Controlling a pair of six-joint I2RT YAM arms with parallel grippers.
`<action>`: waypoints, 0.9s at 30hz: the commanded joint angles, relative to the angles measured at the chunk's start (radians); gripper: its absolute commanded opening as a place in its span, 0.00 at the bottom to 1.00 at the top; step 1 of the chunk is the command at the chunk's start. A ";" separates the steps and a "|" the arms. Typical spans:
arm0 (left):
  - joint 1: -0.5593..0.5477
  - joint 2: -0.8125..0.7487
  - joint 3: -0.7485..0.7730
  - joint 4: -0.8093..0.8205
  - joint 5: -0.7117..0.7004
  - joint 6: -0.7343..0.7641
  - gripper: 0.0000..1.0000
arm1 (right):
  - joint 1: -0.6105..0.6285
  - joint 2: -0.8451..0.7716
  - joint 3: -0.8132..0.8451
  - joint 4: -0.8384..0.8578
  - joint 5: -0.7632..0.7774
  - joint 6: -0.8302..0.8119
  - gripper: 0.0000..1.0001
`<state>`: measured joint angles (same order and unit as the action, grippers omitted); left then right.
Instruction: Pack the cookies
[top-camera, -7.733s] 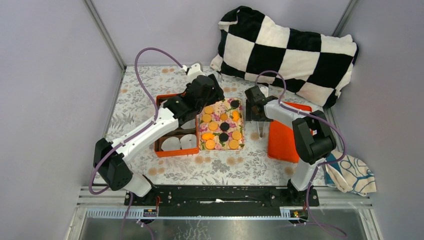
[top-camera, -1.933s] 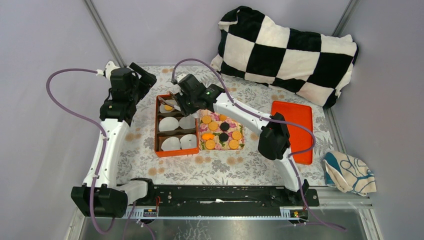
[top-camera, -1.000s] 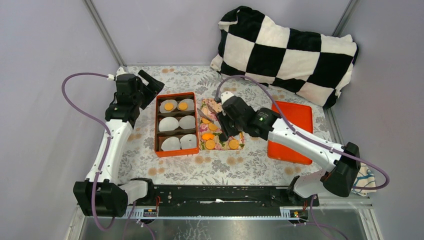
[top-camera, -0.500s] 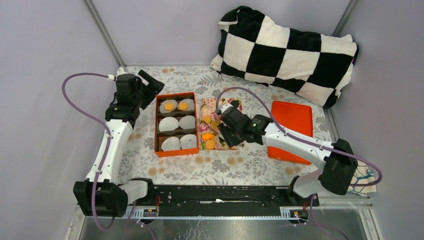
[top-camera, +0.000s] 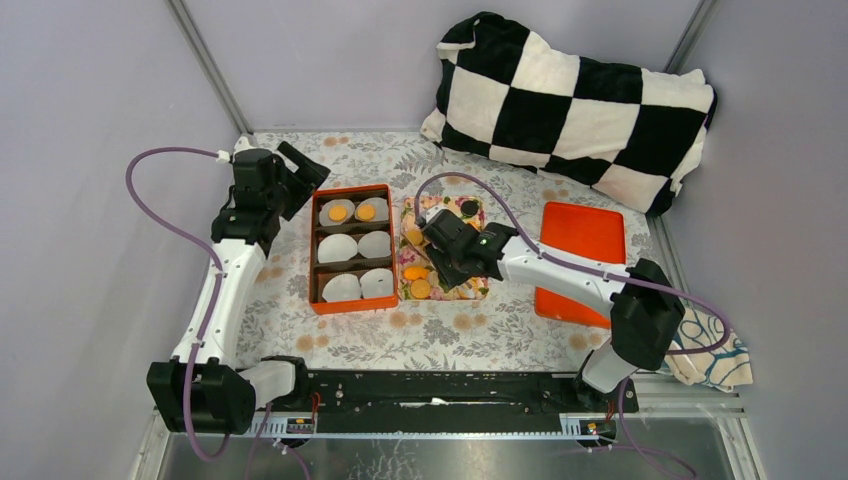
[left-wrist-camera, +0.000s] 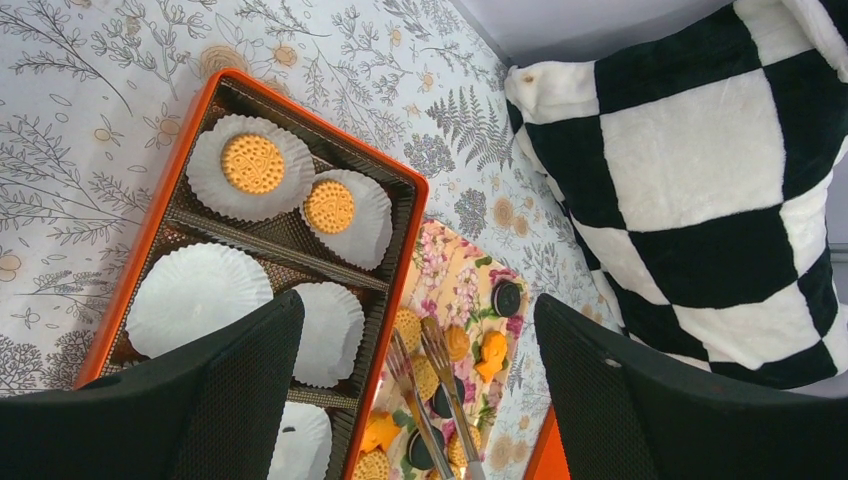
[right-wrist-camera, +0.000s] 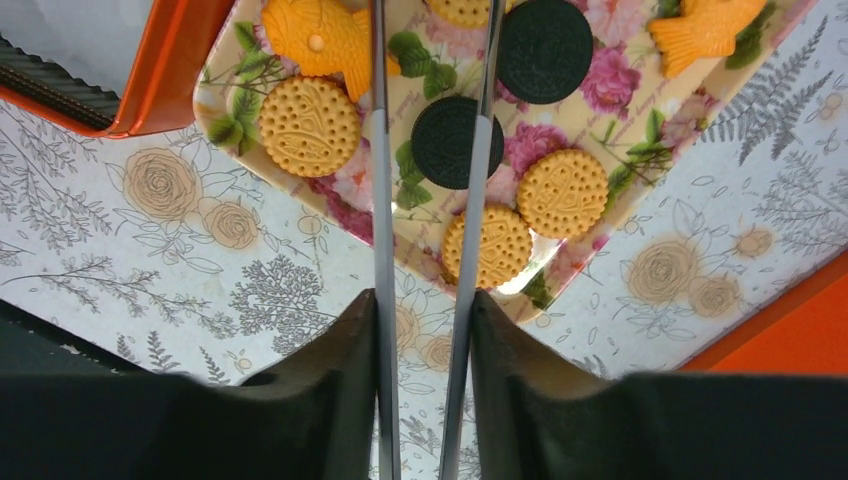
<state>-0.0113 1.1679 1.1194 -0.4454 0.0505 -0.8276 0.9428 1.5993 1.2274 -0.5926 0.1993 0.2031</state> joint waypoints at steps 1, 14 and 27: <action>0.007 0.008 -0.018 0.041 0.024 -0.002 0.89 | 0.010 0.019 0.076 0.011 0.036 -0.031 0.30; 0.008 0.020 0.000 0.030 -0.005 0.010 0.89 | 0.014 -0.095 0.222 0.002 0.053 -0.028 0.05; 0.007 0.026 0.001 0.030 -0.007 0.016 0.89 | 0.080 0.021 0.263 0.034 -0.094 -0.028 0.05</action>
<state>-0.0113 1.1908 1.1137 -0.4438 0.0563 -0.8272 0.9966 1.5845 1.4494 -0.6029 0.1455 0.1833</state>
